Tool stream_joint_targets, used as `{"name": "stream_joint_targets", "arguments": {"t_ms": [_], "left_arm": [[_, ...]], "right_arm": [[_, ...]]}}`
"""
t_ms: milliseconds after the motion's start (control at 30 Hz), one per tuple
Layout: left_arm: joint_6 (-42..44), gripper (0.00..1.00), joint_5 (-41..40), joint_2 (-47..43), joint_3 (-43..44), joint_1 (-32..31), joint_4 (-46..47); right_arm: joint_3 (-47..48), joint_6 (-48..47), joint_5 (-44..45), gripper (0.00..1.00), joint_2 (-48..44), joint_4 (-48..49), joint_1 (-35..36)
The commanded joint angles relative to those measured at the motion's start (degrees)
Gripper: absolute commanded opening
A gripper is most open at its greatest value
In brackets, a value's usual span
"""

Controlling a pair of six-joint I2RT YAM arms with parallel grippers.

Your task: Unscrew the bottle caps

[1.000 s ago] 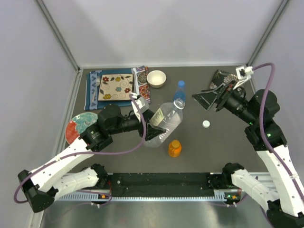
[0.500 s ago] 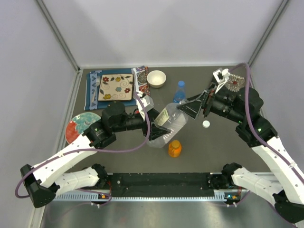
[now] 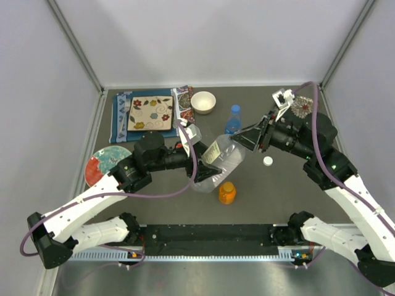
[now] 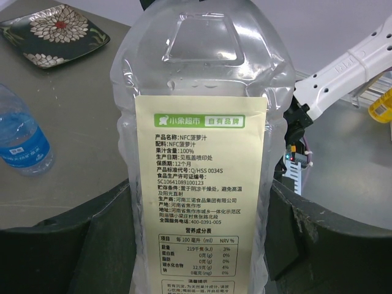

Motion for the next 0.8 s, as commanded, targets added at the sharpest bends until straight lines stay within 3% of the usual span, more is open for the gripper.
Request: {"name": "stream_joint_targets", "arguments": {"t_ms": [0,67,100,133,200,233,400,500,633,700,767], "left_arm": [[0.98,0.36,-0.91,-0.63,2.80,-0.21,4.14],[0.98,0.41,-1.27,-0.63,2.81,-0.29,4.14],[0.89,0.58,-1.88,-0.72,2.81,-0.21,4.14],[0.80,0.66,-2.32,-0.72,2.81,-0.21,4.05],[1.06,0.83,-3.63,-0.99,2.98,-0.21,3.18],[1.41,0.99,-4.16,-1.16,3.16,-0.21,2.56],[4.04,0.99,-7.68,-4.06,4.74,-0.29,-1.92],[5.89,0.98,-10.67,-7.48,5.44,-0.21,-5.61],[6.69,0.98,-14.09,-12.93,4.65,-0.21,-8.52],[6.69,0.98,-15.15,-16.18,3.69,-0.12,-9.39],[6.34,0.98,-15.77,-18.91,2.38,-0.12,-9.75]], "right_arm": [[2.16,-0.59,0.95,0.19,-1.17,1.43,0.50],[2.25,-0.59,1.13,0.10,-1.52,1.17,0.50],[2.51,-0.67,1.30,0.07,-1.61,1.08,0.50],[2.69,-0.85,1.92,0.00,-1.96,0.82,0.50],[3.91,-1.29,2.97,0.00,-2.22,-0.41,0.50],[4.61,-1.98,3.93,0.00,-2.23,-1.02,0.50],[11.45,-5.76,10.60,0.00,-1.44,-7.77,0.50],[17.42,-9.02,21.14,0.00,0.23,-12.53,0.50],[25.53,-15.07,47.09,0.00,5.32,-23.76,0.50],[27.29,-18.23,55.49,0.00,7.95,-25.19,-0.72],[27.47,-18.60,56.59,0.00,9.37,-26.08,-3.53]]}}
